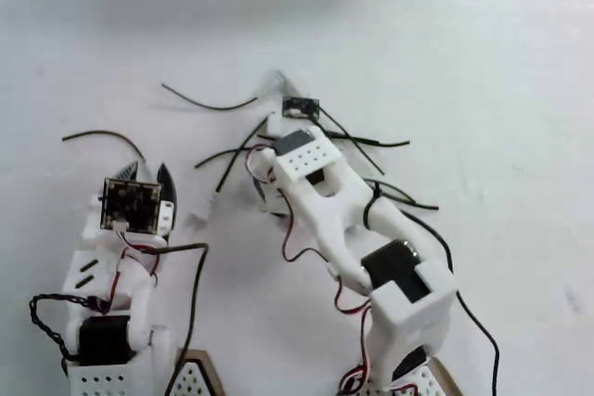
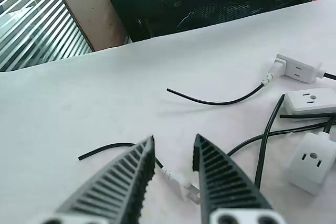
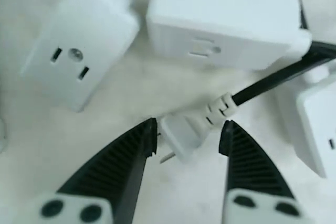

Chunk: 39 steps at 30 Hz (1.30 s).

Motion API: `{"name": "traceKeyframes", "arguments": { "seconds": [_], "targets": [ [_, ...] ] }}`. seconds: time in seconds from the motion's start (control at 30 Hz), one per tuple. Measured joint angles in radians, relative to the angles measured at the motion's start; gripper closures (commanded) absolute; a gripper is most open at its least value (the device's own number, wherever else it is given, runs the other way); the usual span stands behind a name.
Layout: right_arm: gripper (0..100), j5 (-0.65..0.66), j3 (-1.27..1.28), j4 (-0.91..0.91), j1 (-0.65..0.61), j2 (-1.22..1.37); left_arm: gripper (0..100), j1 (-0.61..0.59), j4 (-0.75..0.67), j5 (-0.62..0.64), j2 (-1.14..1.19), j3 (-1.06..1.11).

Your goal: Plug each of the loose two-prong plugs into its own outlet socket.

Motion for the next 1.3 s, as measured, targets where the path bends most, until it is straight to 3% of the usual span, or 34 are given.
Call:
{"name": "traceKeyframes", "arguments": {
  "seconds": [0.2, 0.37, 0.6, 0.97, 1.3],
  "targets": [
    [82.4, -0.003, -0.083, 0.031, 0.003, 0.063, 86, 0.0, 0.0, 0.0, 0.0, 0.0],
    [97.8, 0.0, -0.173, 0.117, 0.002, 0.068, 86, 0.0, 0.0, 0.0, 0.0, 0.0],
    [97.9, 0.006, -0.227, 0.199, 0.003, 0.068, 86, 0.0, 0.0, 0.0, 0.0, 0.0],
    [97.9, 0.215, -0.233, 0.393, 0.018, 0.031, 86, 0.0, 0.0, 0.0, 0.0, 0.0],
    [97.9, 0.43, -0.233, 0.526, 0.127, -0.353, 86, 0.0, 0.0, 0.0, 0.0, 0.0]
  ]
}}
